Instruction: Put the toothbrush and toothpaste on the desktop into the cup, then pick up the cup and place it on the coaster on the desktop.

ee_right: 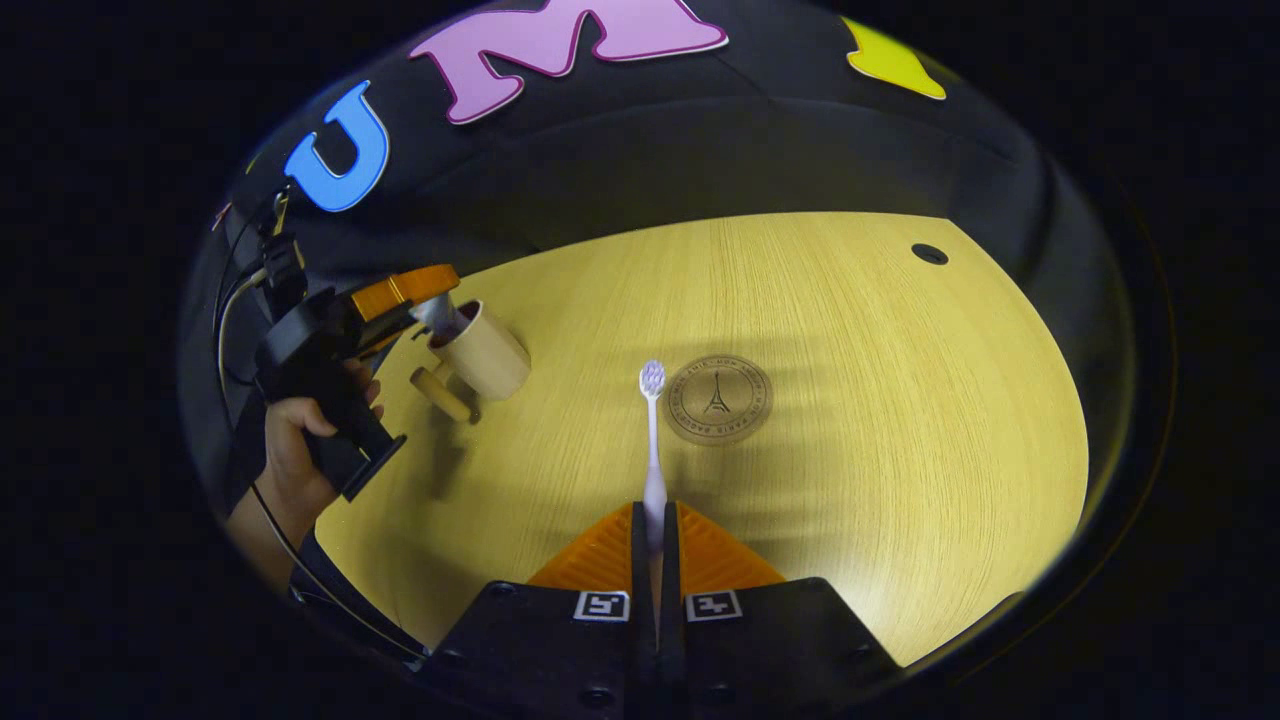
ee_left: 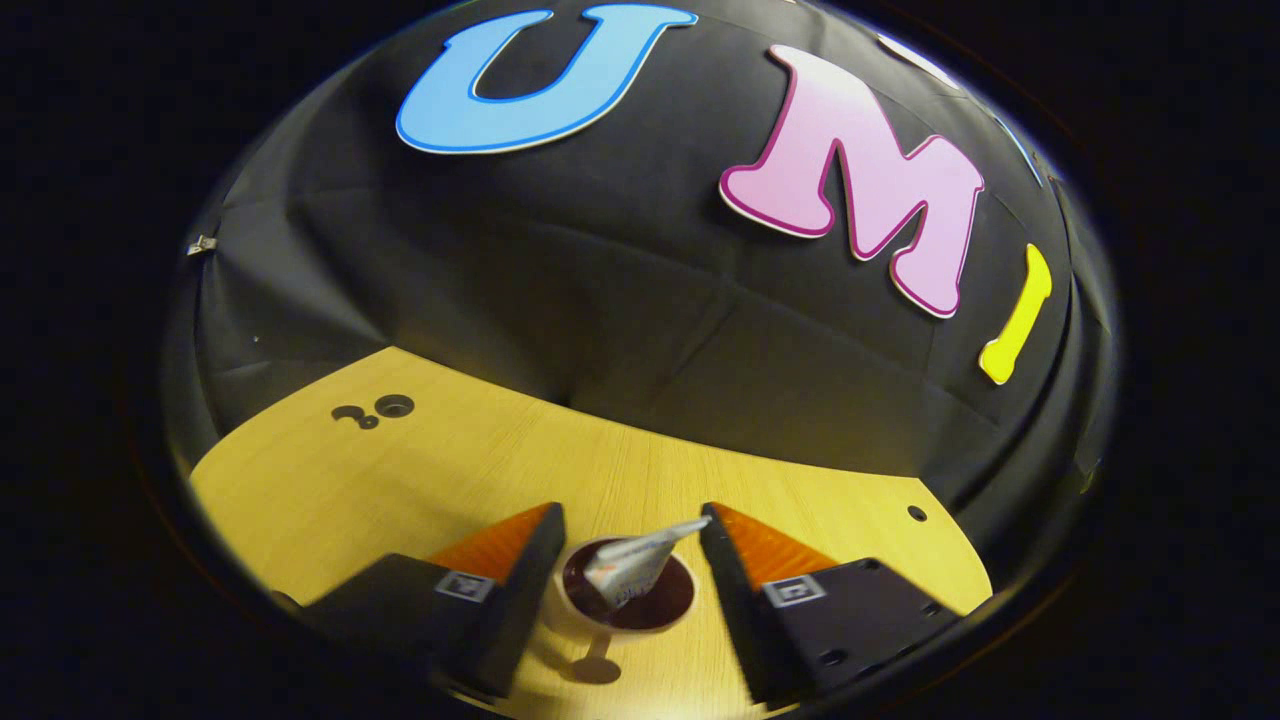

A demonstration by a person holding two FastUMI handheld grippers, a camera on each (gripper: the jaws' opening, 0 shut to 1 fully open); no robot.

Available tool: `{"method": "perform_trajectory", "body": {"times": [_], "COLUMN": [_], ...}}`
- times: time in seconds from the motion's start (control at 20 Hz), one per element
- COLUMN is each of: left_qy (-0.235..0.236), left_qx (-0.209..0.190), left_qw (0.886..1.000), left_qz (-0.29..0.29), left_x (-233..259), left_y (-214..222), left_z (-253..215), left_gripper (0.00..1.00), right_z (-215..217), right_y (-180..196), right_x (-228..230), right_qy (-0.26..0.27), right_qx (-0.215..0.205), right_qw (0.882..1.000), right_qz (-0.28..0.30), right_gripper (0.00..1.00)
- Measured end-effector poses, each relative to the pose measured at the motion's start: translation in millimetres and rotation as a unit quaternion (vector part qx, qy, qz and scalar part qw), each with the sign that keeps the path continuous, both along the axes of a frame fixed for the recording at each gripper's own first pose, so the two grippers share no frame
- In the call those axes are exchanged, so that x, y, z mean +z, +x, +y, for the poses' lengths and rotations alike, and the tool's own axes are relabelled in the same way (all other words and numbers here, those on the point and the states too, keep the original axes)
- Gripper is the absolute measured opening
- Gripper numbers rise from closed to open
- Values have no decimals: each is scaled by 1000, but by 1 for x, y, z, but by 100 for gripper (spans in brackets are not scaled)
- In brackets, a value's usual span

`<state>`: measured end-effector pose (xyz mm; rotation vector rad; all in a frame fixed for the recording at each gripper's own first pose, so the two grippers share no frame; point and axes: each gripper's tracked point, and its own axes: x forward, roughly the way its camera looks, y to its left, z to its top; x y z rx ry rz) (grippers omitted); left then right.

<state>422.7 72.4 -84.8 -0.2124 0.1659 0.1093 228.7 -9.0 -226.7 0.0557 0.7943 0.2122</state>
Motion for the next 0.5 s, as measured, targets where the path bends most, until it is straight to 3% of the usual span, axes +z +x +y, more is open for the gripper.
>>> {"method": "perform_trajectory", "body": {"times": [0.1,0.5], "left_qy": [15,18], "left_qx": [16,7], "left_qw": [1000,998], "left_qz": [5,51], "left_x": [6,-29], "left_y": [-29,-162], "left_z": [6,0], "left_gripper": [99,98], "right_z": [19,99], "right_y": [15,83], "right_x": [26,97], "right_qy": [15,57], "right_qx": [12,55], "right_qw": [999,986], "right_qz": [-33,-147], "right_gripper": [6,5]}}
